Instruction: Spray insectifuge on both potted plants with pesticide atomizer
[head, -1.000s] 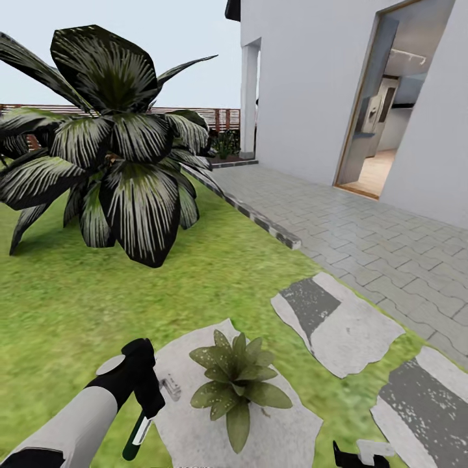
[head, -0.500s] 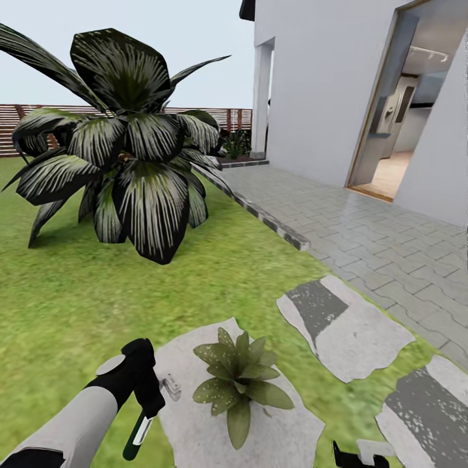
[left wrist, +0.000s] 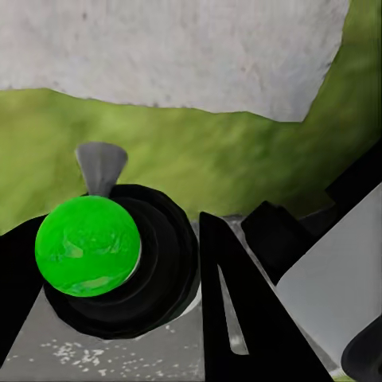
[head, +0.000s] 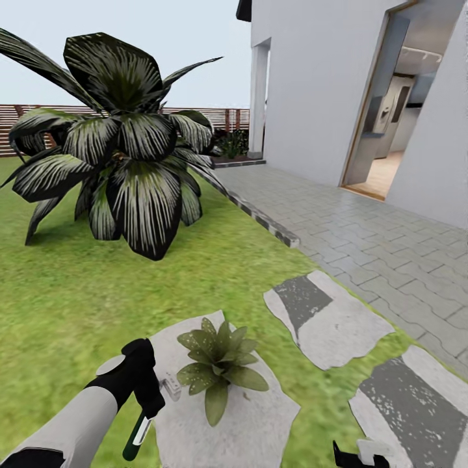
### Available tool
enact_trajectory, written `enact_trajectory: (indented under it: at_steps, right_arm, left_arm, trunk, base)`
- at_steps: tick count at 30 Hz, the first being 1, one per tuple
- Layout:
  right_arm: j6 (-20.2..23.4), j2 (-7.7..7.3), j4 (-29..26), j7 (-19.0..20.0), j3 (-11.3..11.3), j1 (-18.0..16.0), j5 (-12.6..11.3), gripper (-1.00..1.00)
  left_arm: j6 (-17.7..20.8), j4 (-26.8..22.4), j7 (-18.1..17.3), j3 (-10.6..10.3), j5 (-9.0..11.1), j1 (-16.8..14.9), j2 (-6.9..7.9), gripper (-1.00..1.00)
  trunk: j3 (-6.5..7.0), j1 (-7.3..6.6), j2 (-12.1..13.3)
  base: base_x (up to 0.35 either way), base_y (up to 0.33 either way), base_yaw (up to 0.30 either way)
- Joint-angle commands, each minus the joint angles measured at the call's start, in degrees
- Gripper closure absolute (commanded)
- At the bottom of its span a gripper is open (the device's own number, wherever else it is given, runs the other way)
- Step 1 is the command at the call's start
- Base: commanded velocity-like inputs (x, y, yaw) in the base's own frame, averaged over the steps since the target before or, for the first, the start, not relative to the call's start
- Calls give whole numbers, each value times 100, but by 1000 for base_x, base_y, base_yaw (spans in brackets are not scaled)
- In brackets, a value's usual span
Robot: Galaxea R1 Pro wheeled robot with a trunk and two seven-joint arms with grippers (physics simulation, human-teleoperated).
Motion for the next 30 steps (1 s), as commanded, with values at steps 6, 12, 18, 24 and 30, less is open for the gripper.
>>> enact_trajectory:
  at_steps: [6,12,18,24,30]
  right_arm:
    - [-16,1,3,15,7,-3,-50,-100]
    - [-21,1,3,17,7,-3,-50,-100]
    - [-22,-12,3,9,7,-3,-44,-100]
    - [-23,-11,3,9,7,-3,-47,-100]
    - [-23,0,3,9,9,-3,-50,-100]
  left_arm:
    - [46,-10,-41,-26,-13,-2,-3,100]
    - [46,-16,-41,-26,-11,-2,-4,100]
    - [50,-17,-41,-12,-19,-2,-4,100]
    - [50,-16,-37,-5,-19,-2,4,100]
    - [50,-17,-32,1,-19,-2,4,100]
  trunk:
    - [-5,-2,-2]
    - [-5,-2,-2]
    - [-5,-2,-2]
    - [-5,-2,-2]
    - [-5,-2,-2]
  base:
    - [-17,-259,104]
    - [-6,-271,270]
    - [-135,-164,98]
    - [-6,-4,0]
    - [0,0,32]
